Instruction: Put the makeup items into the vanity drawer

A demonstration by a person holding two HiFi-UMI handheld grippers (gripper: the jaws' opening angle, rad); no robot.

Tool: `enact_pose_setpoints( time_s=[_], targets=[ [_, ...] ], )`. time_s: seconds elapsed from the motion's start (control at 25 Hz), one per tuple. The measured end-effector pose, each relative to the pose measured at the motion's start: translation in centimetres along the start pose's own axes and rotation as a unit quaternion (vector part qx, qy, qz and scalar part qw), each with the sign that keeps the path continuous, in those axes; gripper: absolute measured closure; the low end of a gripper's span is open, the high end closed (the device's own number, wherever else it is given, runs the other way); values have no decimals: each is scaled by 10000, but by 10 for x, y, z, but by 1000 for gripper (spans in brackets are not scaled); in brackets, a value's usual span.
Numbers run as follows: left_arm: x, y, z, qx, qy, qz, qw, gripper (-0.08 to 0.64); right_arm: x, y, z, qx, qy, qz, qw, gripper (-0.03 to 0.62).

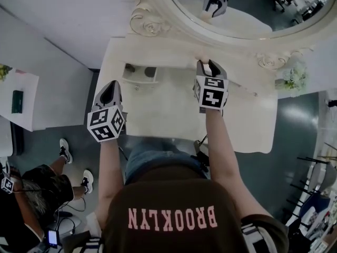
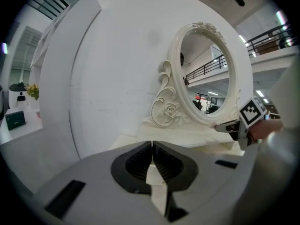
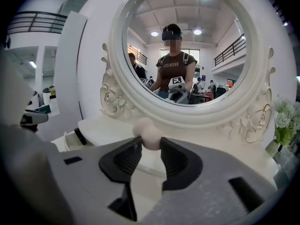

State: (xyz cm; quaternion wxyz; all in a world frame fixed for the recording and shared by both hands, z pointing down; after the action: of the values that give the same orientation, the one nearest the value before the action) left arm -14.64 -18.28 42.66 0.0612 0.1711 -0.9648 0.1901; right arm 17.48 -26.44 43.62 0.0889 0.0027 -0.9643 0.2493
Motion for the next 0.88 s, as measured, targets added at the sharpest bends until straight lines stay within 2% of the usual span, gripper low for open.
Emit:
enact_pose_setpoints(
  time_s=[0.44,0.88],
  targets=[
    [12,9,18,-231,-66,-100,9997,552,19,23,3,-54,-92,25,9999,468],
    [52,22,25,-235,-3,-111,9997,552,108,30,17,-80,158,709,9973,463]
  ],
)
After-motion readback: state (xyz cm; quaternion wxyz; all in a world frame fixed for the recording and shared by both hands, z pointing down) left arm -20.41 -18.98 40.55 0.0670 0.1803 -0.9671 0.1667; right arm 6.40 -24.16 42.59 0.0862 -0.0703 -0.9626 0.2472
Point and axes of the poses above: the fingertips, and each gripper's own axes: y backward along the fingers, x to its left, z out of its top, the point moved 3 cm from there along y, backward along the fingers, and after that the axes turned 11 degrees about -z, right-handed, at the moved point
